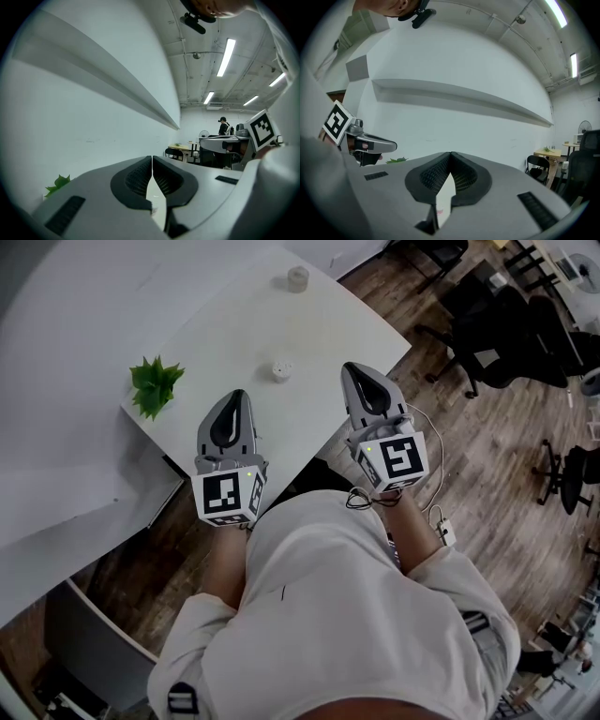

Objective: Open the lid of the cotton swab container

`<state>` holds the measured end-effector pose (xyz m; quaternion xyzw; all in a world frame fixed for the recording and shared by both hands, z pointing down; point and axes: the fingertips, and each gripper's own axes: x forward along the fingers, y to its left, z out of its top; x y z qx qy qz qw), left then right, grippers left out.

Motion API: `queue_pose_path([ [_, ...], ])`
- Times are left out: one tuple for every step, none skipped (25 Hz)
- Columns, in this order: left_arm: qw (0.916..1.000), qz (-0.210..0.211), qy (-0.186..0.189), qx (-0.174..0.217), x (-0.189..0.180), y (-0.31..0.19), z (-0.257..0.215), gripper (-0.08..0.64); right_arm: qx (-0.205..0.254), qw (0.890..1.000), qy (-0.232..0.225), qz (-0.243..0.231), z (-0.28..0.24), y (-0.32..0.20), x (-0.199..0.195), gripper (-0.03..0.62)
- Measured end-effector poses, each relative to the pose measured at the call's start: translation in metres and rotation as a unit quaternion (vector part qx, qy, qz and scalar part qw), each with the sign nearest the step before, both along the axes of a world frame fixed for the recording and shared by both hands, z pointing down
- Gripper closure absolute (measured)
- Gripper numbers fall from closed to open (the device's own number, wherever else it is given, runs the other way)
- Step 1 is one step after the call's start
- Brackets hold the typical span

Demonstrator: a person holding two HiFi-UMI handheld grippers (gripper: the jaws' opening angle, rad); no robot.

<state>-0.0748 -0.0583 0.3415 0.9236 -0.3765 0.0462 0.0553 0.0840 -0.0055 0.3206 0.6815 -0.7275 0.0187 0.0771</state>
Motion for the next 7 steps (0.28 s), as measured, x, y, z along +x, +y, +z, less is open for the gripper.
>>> queue_pose_path([
  [1.0000,0.000,-0.001,0.000,0.0010,-0.0003,0.0002,0.535,0.000,1.000,0.000,0.000,0.0000,0.0000,0.0014,0.595],
  [1.0000,0.000,-0.001,0.001,0.0020,-0.0007,0.0004,0.536,0.000,1.000,0.000,0.001,0.0002,0.0000,0.0028,0.595],
  [1.0000,0.000,-0.002,0.001,0.0029,-0.0013,0.0007,0.535,0.000,1.000,0.000,0.001,0.0006,0.0000,0.0041,0.595],
  [1.0000,0.000,-0.002,0.001,0.0038,-0.0021,0.0011,0.536,0.000,1.000,-0.001,0.001,0.0010,-0.0001,0.0054,0.594],
  [1.0000,0.000,-0.003,0.001,0.0046,-0.0031,0.0014,0.536,0.000,1.000,-0.001,0.002,0.0015,-0.0002,0.0065,0.595],
  [1.0000,0.000,-0.003,0.001,0.0053,-0.0042,0.0016,0.537,0.000,1.000,-0.001,0.002,0.0020,-0.0004,0.0075,0.595],
  [1.0000,0.000,-0.004,0.001,0.0061,-0.0055,0.0018,0.537,-0.001,1.000,-0.002,0.003,0.0024,-0.0006,0.0086,0.595],
])
